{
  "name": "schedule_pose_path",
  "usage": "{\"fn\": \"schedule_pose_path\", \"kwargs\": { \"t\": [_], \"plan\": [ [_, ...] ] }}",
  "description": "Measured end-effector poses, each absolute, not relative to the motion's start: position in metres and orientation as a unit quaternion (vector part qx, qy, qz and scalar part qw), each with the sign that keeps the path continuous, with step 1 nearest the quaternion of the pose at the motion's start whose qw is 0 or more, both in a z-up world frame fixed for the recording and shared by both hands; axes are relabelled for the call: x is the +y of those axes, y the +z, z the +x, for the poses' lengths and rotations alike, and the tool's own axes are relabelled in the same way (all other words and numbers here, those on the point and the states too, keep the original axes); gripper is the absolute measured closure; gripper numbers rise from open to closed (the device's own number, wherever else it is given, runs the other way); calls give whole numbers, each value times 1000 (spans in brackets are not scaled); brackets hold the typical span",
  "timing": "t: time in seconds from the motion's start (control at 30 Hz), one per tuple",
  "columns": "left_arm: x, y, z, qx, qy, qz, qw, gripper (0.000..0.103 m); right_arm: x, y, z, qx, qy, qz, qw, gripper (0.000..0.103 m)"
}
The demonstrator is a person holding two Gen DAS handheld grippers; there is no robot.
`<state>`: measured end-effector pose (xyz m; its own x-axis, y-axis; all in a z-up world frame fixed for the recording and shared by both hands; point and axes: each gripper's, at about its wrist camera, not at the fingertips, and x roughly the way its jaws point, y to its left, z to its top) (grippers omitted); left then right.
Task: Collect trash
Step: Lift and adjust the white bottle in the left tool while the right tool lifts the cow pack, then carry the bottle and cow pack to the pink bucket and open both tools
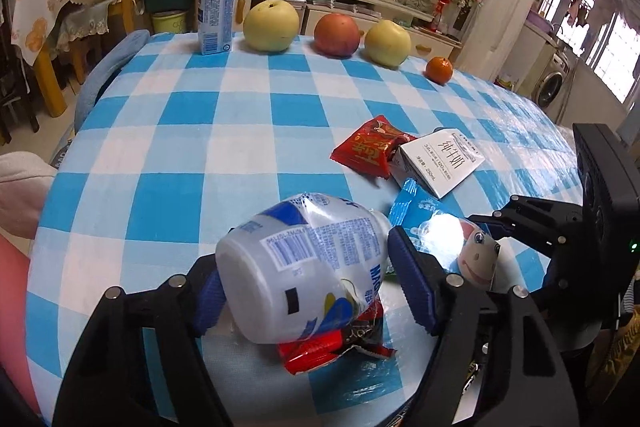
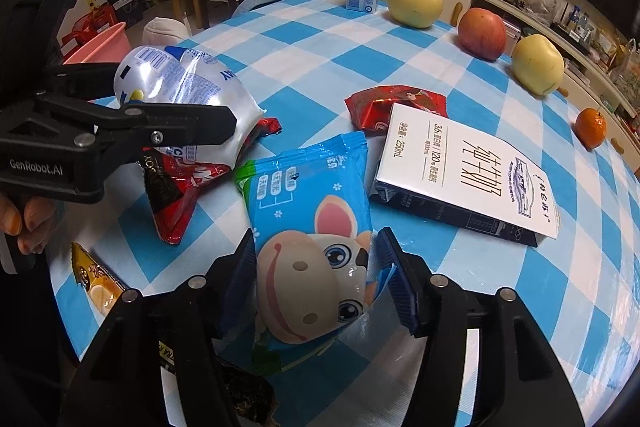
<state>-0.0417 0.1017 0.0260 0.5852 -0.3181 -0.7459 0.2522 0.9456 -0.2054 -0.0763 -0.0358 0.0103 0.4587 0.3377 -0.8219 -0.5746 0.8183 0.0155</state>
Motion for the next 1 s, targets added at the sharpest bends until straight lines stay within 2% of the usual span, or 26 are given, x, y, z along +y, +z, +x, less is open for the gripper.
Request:
{"fn": "schedule_pose_path", "kwargs": {
  "t": [0.03, 0.13, 0.37, 0.4, 0.47, 0.5, 1.0],
  "plan": [
    [103, 26, -42, 426, -159, -42, 890, 30, -36, 10, -76, 444, 270, -132, 844, 43],
    [108, 27, -42, 426, -154, -54, 890, 31, -37, 11, -76, 444, 266, -126, 846, 55],
    [119, 30, -43, 423, -154, -87, 889, 38, -39, 13, -77, 449, 254, -102, 851, 62],
    [121, 31, -43, 422, -153, -92, 889, 40, -39, 14, -78, 449, 252, -100, 852, 63],
    [127, 33, -44, 416, -159, -112, 888, 52, -39, 15, -79, 447, 246, -93, 855, 64],
    [130, 34, -44, 415, -162, -122, 887, 62, -39, 16, -80, 445, 244, -89, 857, 64],
    [174, 58, -58, 377, -137, -189, 896, 63, -38, 71, -92, 384, 211, -28, 899, 64]
  ]
}}
